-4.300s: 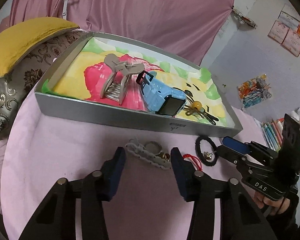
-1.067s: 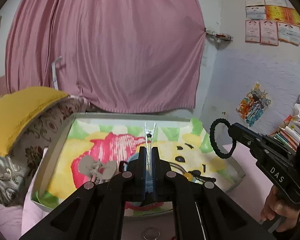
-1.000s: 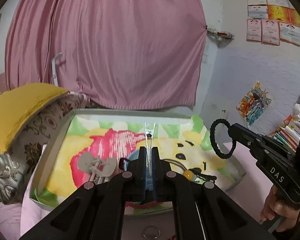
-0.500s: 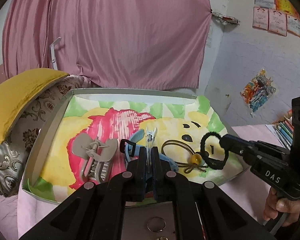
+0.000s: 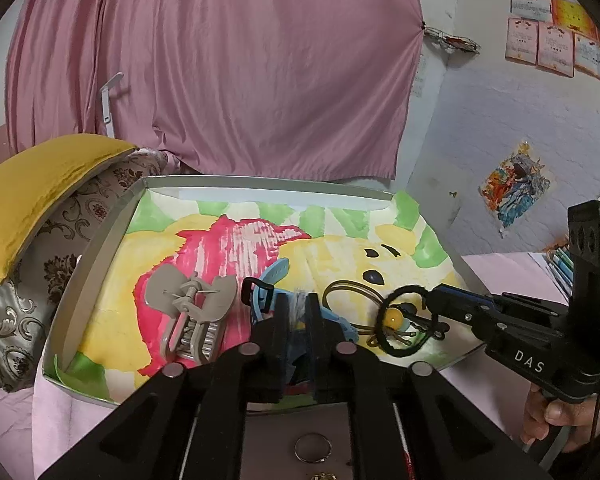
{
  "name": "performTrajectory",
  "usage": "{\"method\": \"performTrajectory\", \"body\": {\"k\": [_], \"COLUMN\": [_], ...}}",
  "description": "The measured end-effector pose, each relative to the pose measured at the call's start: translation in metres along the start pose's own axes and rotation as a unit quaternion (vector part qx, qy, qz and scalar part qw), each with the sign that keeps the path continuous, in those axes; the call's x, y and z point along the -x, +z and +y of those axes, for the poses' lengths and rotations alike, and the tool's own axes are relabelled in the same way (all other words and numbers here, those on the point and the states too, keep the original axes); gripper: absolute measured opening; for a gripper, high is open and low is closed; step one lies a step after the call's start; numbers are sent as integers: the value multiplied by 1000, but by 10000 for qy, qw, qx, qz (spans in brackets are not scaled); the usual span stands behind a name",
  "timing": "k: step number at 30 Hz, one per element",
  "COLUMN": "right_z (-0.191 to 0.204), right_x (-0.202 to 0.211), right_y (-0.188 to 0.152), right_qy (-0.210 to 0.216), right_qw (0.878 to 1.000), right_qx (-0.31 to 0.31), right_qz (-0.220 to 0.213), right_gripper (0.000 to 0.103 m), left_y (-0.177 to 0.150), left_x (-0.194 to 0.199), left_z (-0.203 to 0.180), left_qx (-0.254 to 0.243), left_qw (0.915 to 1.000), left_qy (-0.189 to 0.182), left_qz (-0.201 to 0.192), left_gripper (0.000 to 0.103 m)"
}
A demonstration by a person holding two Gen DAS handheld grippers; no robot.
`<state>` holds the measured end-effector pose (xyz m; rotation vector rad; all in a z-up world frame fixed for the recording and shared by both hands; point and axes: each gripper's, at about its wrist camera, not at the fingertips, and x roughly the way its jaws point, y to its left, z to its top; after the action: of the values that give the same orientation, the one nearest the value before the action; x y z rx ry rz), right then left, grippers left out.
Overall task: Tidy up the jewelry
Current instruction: 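Lower both items into the tray and open both tools to release them, then withdraw both tools from the tray back toward the remaining jewelry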
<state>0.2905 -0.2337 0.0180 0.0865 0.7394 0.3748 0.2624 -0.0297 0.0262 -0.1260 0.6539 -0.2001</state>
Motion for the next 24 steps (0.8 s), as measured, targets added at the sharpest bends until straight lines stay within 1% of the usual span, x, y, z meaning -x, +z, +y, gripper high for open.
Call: {"method": "performTrajectory", "body": {"k": [1, 4, 5, 6, 7, 8, 9, 10, 11, 12, 13, 14, 15, 16, 17, 18, 20, 24], "right_z": [0, 1, 3, 3, 4, 4, 5, 5, 6, 6, 6, 7, 6, 6, 7, 8, 11, 20], "right_x": [1, 6, 9, 12, 15, 19, 22, 27, 32, 35, 39, 43, 46, 51, 57, 63, 77, 102], "right_y": [0, -1, -2, -2, -3, -3, -4, -5, -7, -8, -9, -11, -12, -14, -17, -19, -23, -33], "right_qy": [-10, -68, -100, -132, -170, -193, -201, -193, -183, -192, -215, -230, -221, -193, -164, -159, -203, -239], "right_qw": [10000, 9999, 9998, 9996, 9994, 9991, 9988, 9984, 9979, 9975, 9972, 9968, 9964, 9958, 9948, 9937, 9904, 9834], "right_qx": [4, 43, 70, 91, 118, 139, 151, 155, 158, 162, 169, 171, 162, 152, 141, 141, 200, 374], "right_qz": [-14, -116, -174, -220, -289, -356, -422, -518, -607, -656, -697, -746, -797, -878, -998, -1104, -1353, -1759], "right_gripper": [5, 5, 6, 10, 22, 42, 51, 60, 61, 61, 64, 73, 79, 89, 96, 98, 99, 101], "left_y": [0, 0, -1, -1, -1, -2, -2, -2, -3, -4, -5, -7, -8, -10, -12, -15, -20, -32], "left_x": [1, 3, 5, 7, 9, 13, 16, 20, 25, 30, 35, 40, 45, 51, 56, 62, 71, 89], "left_z": [1, 5, 6, 7, 8, 9, 10, 11, 11, 12, 12, 12, 12, 11, 11, 11, 9, 5], "left_qx": [33, 132, 157, 172, 193, 226, 252, 287, 309, 321, 326, 314, 295, 289, 288, 276, 234, 109], "left_qw": [10000, 9999, 9998, 9998, 9996, 9994, 9991, 9987, 9983, 9977, 9971, 9964, 9956, 9946, 9940, 9932, 9922, 9901], "left_qy": [-11, -45, -37, -31, -27, -28, -24, -23, -19, 27, 80, 130, 163, 182, 168, 126, 91, 35], "left_qz": [-7, -51, -96, -137, -192, -276, -328, -411, -503, -597, -678, -778, -875, -975, -1045, -1122, -1222, -1396], "left_gripper": [14, 18, 21, 23, 29, 36, 39, 46, 55, 59, 66, 75, 80, 87, 91, 93, 101, 102]}}
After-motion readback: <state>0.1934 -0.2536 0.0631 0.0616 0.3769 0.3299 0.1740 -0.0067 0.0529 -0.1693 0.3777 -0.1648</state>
